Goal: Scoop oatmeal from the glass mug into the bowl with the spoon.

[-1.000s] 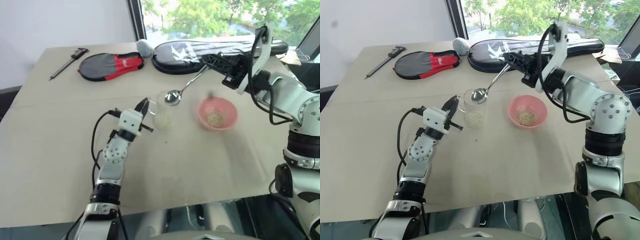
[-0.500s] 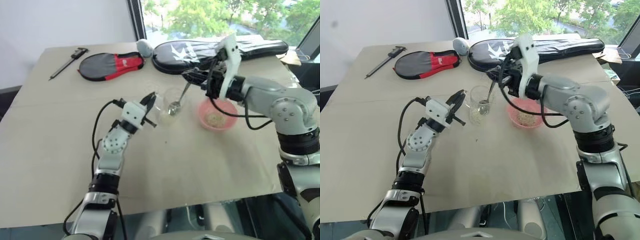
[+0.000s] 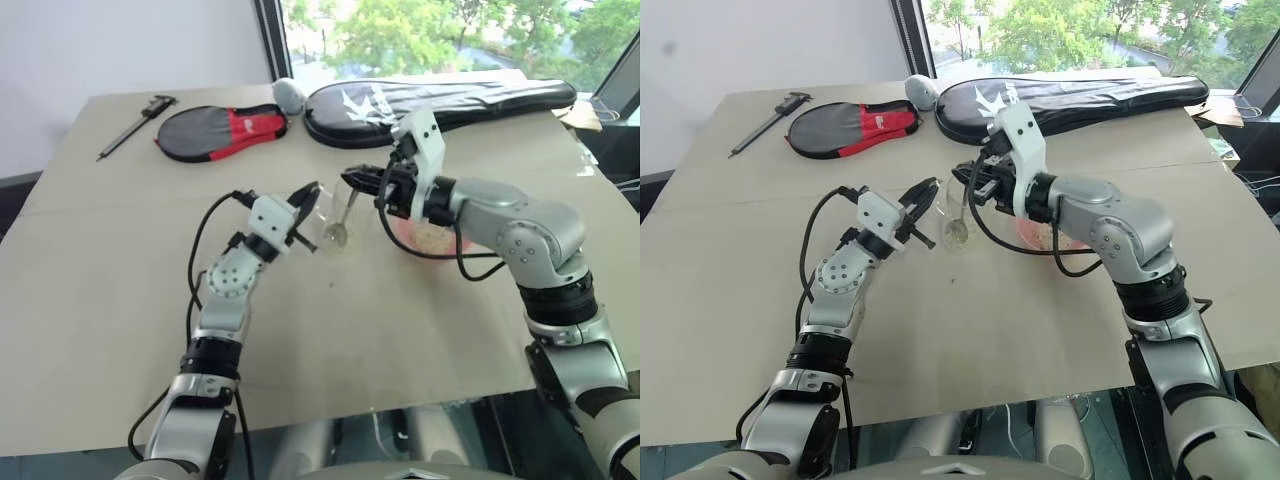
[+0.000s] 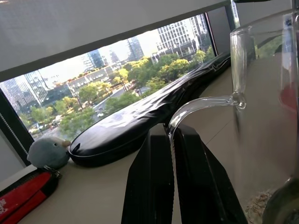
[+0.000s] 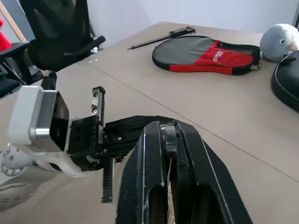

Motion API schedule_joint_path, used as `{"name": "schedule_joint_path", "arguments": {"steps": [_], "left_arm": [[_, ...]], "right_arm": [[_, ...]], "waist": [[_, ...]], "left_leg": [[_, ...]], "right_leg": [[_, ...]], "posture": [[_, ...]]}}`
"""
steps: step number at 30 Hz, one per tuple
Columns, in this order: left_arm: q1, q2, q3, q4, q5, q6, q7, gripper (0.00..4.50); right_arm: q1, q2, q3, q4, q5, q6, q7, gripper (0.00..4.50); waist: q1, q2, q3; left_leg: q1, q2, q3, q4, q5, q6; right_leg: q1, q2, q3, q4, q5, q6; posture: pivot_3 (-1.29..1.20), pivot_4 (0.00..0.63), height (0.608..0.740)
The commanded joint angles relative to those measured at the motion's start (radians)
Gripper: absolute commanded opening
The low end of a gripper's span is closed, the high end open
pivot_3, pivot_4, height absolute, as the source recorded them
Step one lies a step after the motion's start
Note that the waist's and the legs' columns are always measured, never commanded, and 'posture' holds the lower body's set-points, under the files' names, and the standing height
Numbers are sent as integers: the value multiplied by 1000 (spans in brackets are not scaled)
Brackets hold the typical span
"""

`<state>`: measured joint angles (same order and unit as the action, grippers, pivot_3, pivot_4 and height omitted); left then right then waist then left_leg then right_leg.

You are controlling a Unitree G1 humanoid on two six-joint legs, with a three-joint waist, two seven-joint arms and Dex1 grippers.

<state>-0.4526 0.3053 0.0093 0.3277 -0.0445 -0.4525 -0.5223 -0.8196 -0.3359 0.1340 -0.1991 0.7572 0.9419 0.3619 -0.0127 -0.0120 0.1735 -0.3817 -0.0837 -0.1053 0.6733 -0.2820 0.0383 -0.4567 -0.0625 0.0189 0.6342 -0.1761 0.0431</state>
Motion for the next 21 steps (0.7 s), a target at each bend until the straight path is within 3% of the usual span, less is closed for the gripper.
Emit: {"name": "schedule_joint_path", "arguments": {"steps": [1,8,21], "left_arm": [[-36,-7,5,-18,-30,-15,2,83],[-41,-17,0,-3,-25,-22,2,83],[-74,-34,-18,65,-23,-52,-14,83]], "right_arm": [[-2,53,-83,-41,89,97,-47,0],[-63,163,-338,46,230,291,-257,0],[-193,157,-670,239,470,430,-520,0]], "waist": [[0,0,0],[0,0,0],[-2,0,0]], "left_leg": [[0,0,0,0,0,0],[0,0,0,0,0,0],[0,0,0,0,0,0]], "right_leg": [[0,0,0,0,0,0],[0,0,0,1,0,0],[0,0,1,2,0,0]], "posture": [[0,150,740],[0,150,740],[0,150,740]]}}
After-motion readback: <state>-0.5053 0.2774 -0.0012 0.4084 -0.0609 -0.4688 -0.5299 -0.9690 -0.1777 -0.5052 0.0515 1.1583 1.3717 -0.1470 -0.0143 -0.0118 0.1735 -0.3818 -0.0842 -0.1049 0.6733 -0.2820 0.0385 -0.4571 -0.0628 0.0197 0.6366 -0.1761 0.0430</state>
